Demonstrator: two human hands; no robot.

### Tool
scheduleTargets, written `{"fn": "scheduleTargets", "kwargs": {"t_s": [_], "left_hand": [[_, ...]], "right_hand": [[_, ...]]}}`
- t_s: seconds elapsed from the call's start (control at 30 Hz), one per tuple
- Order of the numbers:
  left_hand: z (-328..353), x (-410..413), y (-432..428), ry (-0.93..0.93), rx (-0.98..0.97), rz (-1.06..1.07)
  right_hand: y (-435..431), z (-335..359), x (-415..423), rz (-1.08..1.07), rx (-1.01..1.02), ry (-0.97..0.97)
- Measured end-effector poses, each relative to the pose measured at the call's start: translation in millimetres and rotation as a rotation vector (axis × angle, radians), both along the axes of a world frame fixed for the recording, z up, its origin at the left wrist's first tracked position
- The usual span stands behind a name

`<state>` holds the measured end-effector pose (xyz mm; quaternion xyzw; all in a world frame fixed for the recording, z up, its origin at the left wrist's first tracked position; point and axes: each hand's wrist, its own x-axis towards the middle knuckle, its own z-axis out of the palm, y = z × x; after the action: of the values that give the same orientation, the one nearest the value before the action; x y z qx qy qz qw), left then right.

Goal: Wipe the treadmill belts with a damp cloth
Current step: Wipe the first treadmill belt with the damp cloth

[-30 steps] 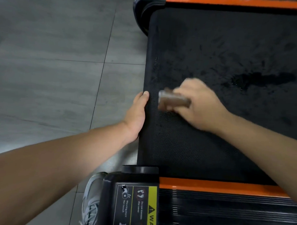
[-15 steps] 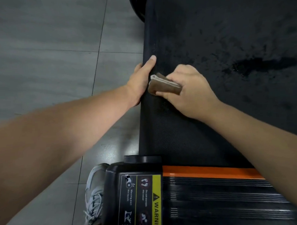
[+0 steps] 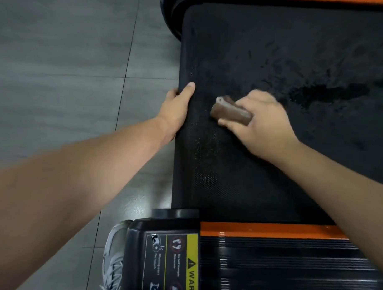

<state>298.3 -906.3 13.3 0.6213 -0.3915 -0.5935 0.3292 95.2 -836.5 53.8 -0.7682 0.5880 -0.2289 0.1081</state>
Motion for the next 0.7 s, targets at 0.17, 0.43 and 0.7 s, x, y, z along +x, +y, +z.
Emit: {"fn": "scheduleTargets", "kwargs": {"t_s": [0.17,0.43,0.7], "left_hand": [[11,-5,-12,-0.096,-0.082,0.014],[16,-17,-50,-0.210,-0.267,-0.080],[10,-26,-59,-0.241,-0.293,-0.082]], "right_hand": [[9,5,-1,0.301,0.070,-0.040],[-117,-1,-4,-0.052,-0.024,0.070],[-163,-1,-22,0.027,-0.053,0.089]]}}
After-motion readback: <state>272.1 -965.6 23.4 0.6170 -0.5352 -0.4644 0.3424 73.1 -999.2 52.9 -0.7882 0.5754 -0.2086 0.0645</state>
